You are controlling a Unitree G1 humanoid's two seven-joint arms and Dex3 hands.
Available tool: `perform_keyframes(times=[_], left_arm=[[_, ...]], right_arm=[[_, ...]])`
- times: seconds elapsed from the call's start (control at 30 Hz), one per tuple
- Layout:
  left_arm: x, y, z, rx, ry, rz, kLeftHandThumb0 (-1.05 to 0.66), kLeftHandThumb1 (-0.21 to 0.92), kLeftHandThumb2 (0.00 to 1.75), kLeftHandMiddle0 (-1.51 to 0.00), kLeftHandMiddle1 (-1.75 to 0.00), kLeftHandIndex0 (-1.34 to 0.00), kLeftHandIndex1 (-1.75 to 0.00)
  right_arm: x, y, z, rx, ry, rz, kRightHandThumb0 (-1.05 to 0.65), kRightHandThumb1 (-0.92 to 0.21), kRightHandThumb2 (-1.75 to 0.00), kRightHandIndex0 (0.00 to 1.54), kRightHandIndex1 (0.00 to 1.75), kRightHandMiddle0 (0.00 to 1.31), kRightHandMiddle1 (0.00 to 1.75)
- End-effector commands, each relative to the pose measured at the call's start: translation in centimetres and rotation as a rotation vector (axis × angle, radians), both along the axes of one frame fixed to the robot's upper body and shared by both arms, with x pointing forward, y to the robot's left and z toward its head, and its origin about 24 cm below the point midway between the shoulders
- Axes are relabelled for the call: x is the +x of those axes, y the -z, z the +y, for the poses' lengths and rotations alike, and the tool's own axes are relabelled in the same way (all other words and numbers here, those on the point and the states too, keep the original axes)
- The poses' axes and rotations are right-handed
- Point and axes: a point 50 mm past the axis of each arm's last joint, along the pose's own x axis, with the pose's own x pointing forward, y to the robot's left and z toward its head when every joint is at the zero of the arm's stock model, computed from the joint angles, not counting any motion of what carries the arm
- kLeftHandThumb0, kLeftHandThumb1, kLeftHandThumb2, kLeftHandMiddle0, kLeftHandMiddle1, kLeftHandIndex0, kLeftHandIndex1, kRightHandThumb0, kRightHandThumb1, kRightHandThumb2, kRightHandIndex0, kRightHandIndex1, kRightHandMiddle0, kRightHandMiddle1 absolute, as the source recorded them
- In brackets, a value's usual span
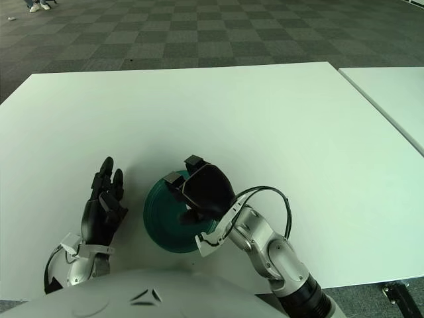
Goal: Put the charger into the plate.
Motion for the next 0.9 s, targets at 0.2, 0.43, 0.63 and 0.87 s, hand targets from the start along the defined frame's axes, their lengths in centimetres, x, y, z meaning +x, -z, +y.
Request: perform_keyframes(times=[0.2, 0.43, 0.63, 0.87], left_arm=[[0.1, 0.5, -0.5, -0.013, -0.011, 0.025, -1.05, 0.92, 1.07, 0.00, 0.00, 0.00, -0.22], [0.3, 0.6, -0.7, -0.013, -0.012, 0.025, -1.05, 0.92, 1.07, 0.00, 0.00, 0.00, -0.22], [0.3, 0.6, -0.7, -0.012, -0.012, 0.024, -1.05, 0.92, 1.07, 0.00, 0.00, 0.00, -0.22], [0.3, 0.7, -0.7, -0.012, -0.012, 0.024, -1.05, 0.92, 1.07, 0.00, 0.00, 0.00, -0.22]], right_arm=[[0.0, -1.7, -0.3, -0.061, -0.051, -0.133, -0.86, -0.91, -0.95, 0.25, 0.56, 0.03, 0.95], [0.1, -1.8, -0.4, -0.098, -0.061, -0.145, -0.96, -0.92, -1.08, 0.20, 0.17, 0.00, 0.61], [-0.2, -2.1, -0.3, -0.103, -0.073, -0.139, -0.99, -0.92, -1.12, 0.17, 0.10, 0.00, 0.47], [-0.3, -2.6, -0.3, -0.120, -0.073, -0.126, -1.01, -0.92, -1.13, 0.17, 0.07, 0.00, 0.40]])
